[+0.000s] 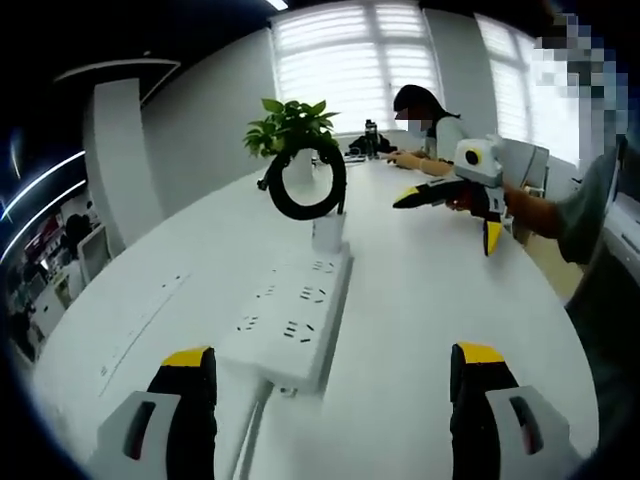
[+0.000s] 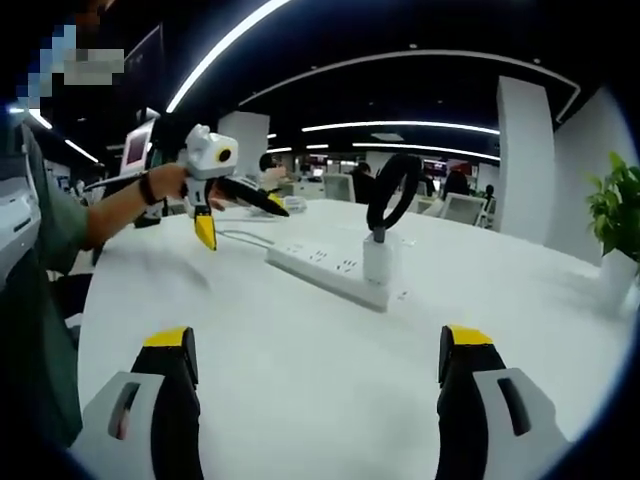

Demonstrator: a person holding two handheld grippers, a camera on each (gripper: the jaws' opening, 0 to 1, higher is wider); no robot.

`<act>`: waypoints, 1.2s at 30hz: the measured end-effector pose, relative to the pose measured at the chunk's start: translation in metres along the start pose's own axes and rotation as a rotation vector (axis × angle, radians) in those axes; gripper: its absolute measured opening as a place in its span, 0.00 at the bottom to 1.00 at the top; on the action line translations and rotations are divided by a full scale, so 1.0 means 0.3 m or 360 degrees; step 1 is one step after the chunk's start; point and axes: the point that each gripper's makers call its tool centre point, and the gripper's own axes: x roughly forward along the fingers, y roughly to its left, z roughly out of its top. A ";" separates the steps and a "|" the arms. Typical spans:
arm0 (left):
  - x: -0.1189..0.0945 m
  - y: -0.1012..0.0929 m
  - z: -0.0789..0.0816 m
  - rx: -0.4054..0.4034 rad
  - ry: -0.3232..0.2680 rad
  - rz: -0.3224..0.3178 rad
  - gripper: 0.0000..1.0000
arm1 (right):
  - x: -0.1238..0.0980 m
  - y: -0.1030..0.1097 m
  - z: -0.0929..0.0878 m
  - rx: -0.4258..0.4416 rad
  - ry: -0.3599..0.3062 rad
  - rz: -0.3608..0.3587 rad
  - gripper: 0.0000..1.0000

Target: Straighten the power strip on the desk, plug the charger into it

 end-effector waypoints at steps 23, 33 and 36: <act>0.128 0.013 0.022 0.0066 0.0112 -0.0222 0.99 | -0.013 0.002 -0.026 0.0019 0.0055 0.0002 0.99; 0.147 0.047 0.028 0.0042 0.0126 -0.0250 0.99 | -0.016 0.005 -0.039 0.0024 0.0078 0.0016 0.99; 0.157 0.054 0.034 0.0056 0.0133 -0.0257 0.99 | -0.018 0.009 -0.037 0.0017 0.0081 0.0021 0.99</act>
